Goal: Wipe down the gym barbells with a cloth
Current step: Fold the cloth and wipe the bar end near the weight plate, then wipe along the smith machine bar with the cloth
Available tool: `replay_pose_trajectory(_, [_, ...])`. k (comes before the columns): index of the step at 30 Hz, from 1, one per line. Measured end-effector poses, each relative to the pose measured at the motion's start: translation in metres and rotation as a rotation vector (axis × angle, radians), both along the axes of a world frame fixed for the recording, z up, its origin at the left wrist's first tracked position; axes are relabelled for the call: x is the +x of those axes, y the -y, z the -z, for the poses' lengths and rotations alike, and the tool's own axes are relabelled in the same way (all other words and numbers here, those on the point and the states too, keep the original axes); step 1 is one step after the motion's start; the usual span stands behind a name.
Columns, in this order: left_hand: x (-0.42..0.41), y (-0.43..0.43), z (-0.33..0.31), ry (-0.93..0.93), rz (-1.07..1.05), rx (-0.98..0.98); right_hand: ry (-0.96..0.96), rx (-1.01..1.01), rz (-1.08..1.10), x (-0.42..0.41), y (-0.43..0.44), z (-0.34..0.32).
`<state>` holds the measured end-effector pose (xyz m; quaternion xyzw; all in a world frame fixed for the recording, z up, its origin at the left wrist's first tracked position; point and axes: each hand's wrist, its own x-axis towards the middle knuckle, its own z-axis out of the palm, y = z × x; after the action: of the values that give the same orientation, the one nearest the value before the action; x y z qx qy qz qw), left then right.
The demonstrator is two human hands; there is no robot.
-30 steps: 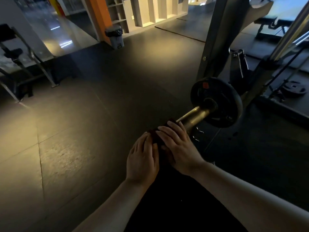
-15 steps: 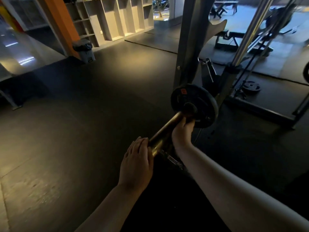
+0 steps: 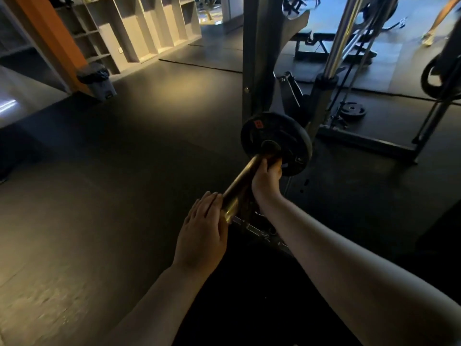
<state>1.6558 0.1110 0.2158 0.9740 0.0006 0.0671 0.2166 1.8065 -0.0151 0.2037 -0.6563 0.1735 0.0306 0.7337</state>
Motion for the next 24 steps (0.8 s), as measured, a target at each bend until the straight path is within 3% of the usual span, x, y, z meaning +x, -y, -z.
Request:
replay_pose_trajectory(3, [0.012, -0.006, 0.002, -0.006, 0.054, -0.078, -0.007, -0.021, -0.036, 0.001, 0.003, -0.002])
replay_pose_trajectory(7, [0.014, -0.008, 0.006, -0.018, 0.060, -0.154, 0.246, -0.077, -0.131, -0.051, -0.017, 0.018])
replay_pose_trajectory(13, [0.010, -0.007, 0.009, -0.019, 0.026, -0.198, 0.126, -0.037, -0.084, -0.018, -0.004, 0.005])
replay_pose_trajectory(18, [0.000, -0.009, 0.006, -0.060, 0.017, -0.294, 0.268, -0.013, -0.176, -0.120, -0.039, 0.023])
replay_pose_trajectory(24, [-0.022, -0.014, 0.010, -0.074, 0.018, -0.350, 0.026, 0.030, -0.125, -0.087, -0.029, 0.014])
